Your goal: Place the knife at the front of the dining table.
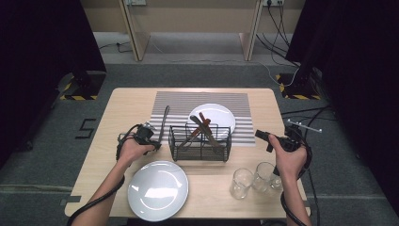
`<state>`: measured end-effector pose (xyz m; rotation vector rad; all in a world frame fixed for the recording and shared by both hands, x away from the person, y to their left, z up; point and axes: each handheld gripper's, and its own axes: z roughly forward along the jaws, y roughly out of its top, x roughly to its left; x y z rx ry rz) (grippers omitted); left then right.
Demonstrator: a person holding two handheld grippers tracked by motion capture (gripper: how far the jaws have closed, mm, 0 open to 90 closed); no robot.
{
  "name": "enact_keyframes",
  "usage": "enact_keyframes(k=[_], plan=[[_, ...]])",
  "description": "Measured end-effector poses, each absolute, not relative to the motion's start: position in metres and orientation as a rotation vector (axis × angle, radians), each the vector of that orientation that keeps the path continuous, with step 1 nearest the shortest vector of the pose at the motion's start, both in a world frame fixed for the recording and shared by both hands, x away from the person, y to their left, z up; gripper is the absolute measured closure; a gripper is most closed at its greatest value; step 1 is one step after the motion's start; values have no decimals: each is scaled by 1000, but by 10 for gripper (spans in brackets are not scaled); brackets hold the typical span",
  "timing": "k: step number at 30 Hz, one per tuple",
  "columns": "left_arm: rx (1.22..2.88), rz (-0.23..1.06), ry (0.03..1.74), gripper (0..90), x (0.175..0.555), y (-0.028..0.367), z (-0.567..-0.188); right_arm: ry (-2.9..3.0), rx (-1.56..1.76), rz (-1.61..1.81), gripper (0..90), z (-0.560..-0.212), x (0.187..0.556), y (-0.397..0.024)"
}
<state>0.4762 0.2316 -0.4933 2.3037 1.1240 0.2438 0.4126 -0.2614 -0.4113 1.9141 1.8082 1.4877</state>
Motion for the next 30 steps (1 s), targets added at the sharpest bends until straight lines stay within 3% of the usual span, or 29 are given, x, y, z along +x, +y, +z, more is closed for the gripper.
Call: enact_keyframes(k=[30], plan=[[2309, 270, 1165, 789, 501, 224, -491, 1808, 1916, 1483, 466, -412, 413, -262]])
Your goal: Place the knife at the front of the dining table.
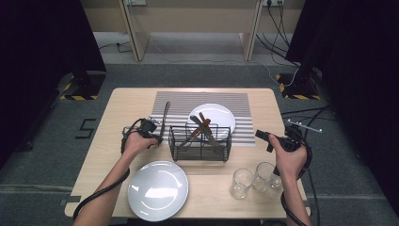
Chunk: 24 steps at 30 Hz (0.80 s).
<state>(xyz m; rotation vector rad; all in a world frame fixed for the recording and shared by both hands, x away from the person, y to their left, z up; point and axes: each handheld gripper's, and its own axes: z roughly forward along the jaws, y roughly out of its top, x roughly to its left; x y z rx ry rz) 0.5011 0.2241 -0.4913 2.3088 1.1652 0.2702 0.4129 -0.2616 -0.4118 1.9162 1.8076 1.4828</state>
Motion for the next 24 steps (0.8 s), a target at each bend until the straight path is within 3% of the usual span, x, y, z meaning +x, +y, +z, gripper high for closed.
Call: enact_keyframes(k=[24], plan=[[2304, 292, 1174, 743, 509, 221, -493, 1814, 1910, 1478, 466, -412, 413, -260]])
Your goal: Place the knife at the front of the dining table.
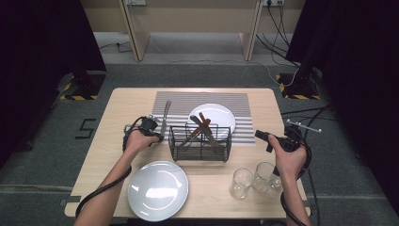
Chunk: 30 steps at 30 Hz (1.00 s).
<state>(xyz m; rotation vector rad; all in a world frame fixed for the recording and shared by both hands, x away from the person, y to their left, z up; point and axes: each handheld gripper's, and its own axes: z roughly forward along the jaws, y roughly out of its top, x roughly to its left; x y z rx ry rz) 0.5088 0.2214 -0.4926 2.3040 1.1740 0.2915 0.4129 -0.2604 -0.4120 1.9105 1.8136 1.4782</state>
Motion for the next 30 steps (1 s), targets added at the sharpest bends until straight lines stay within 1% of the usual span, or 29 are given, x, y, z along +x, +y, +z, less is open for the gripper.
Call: enact_keyframes(k=[6, 9, 11, 18, 22, 26, 30], plan=[[2301, 295, 1168, 732, 508, 221, -493, 1817, 1911, 1471, 466, -412, 413, -259], [2289, 299, 1162, 705, 507, 222, -493, 1819, 1903, 1468, 466, -412, 413, -258], [2285, 315, 1150, 674, 506, 221, -494, 1822, 1901, 1469, 466, -411, 412, -258], [2244, 395, 1106, 509, 497, 225, -489, 1831, 1880, 1463, 466, -409, 412, -256], [2208, 414, 1110, 406, 490, 231, -483, 1846, 1849, 1455, 464, -407, 412, -253], [2175, 407, 1115, 316, 480, 236, -479, 1859, 1811, 1448, 464, -404, 411, -248], [2152, 430, 1109, 280, 470, 240, -475, 1872, 1770, 1438, 465, -402, 412, -243]])
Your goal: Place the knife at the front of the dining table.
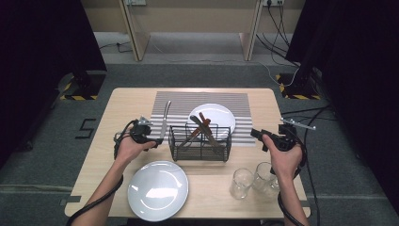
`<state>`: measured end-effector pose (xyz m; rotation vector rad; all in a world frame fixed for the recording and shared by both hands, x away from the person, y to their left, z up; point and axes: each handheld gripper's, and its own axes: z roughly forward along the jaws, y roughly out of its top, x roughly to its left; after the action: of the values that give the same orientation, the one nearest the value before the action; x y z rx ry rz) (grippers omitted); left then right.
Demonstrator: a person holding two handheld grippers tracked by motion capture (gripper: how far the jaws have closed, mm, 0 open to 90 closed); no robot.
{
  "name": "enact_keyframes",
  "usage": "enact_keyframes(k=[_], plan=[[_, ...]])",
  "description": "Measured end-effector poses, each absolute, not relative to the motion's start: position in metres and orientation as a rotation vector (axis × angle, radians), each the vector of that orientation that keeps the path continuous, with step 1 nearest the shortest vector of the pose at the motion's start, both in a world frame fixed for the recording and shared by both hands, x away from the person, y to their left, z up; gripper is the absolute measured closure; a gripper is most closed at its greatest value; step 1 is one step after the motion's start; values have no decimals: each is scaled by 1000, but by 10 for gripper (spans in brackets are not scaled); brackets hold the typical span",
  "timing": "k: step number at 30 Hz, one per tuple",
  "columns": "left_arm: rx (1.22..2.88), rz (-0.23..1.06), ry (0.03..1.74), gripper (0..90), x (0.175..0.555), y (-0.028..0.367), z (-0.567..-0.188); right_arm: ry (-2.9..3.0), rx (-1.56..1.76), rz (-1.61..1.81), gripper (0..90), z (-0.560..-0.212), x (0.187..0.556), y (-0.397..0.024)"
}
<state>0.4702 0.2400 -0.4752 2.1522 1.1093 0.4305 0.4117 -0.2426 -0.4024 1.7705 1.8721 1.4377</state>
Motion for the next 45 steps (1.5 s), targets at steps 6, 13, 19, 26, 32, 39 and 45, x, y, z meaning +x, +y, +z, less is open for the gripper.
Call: enact_keyframes(k=[6, 13, 19, 26, 32, 39, 45], plan=[[2129, 446, 1088, 266, 457, 245, -471, 1895, 1721, 1407, 463, -397, 411, -235], [2109, 464, 1082, 264, 444, 252, -468, 1915, 1681, 1407, 466, -394, 412, -229], [2084, 474, 1080, 272, 434, 258, -468, 1937, 1632, 1393, 470, -391, 412, -223], [2059, 487, 1074, 273, 425, 268, -466, 1966, 1592, 1400, 473, -388, 413, -213], [2044, 482, 1070, 271, 417, 272, -465, 1976, 1566, 1411, 475, -385, 414, -204], [2028, 492, 1058, 271, 410, 272, -465, 1989, 1525, 1431, 477, -384, 414, -194], [2021, 499, 1047, 271, 404, 274, -462, 2008, 1497, 1434, 477, -382, 414, -184]])
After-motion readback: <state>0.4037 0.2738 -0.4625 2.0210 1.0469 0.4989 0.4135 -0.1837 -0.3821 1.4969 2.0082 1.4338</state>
